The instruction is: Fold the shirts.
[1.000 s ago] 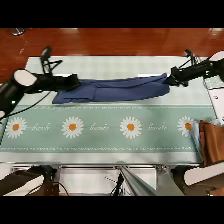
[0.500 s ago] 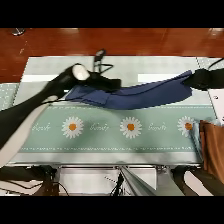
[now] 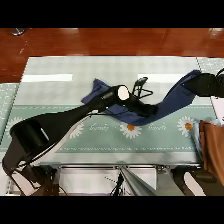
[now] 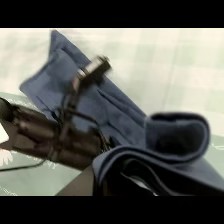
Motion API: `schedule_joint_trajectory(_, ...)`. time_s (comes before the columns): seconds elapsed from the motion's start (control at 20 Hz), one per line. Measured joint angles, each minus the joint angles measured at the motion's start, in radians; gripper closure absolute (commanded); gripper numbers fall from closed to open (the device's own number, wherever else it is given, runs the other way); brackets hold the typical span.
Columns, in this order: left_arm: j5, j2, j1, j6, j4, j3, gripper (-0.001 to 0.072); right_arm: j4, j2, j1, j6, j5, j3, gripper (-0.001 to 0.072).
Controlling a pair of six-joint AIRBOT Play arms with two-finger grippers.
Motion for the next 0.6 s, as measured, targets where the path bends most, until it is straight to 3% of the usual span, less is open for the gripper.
schedule_joint_trajectory(0.15, -0.093, 0.006, 0.083, 0.034, -0.015, 0.029, 0.0686, 0.005, -0.004, 0.013, 0.009, -0.013, -0.001, 0.0694)
schedule_joint_trajectory(0.3, -0.195, 0.075, 0.253, 0.049, -0.016, 0.041, 0.0687, 0.034, -0.029, 0.043, 0.012, -0.032, 0.0, 0.0695)
schedule_joint_trajectory(0.6, -0.384, 0.401, 0.657, 0.064, 0.134, -0.03, 0.0686, 0.087, -0.262, 0.262, 0.003, -0.108, 0.138, 0.0694)
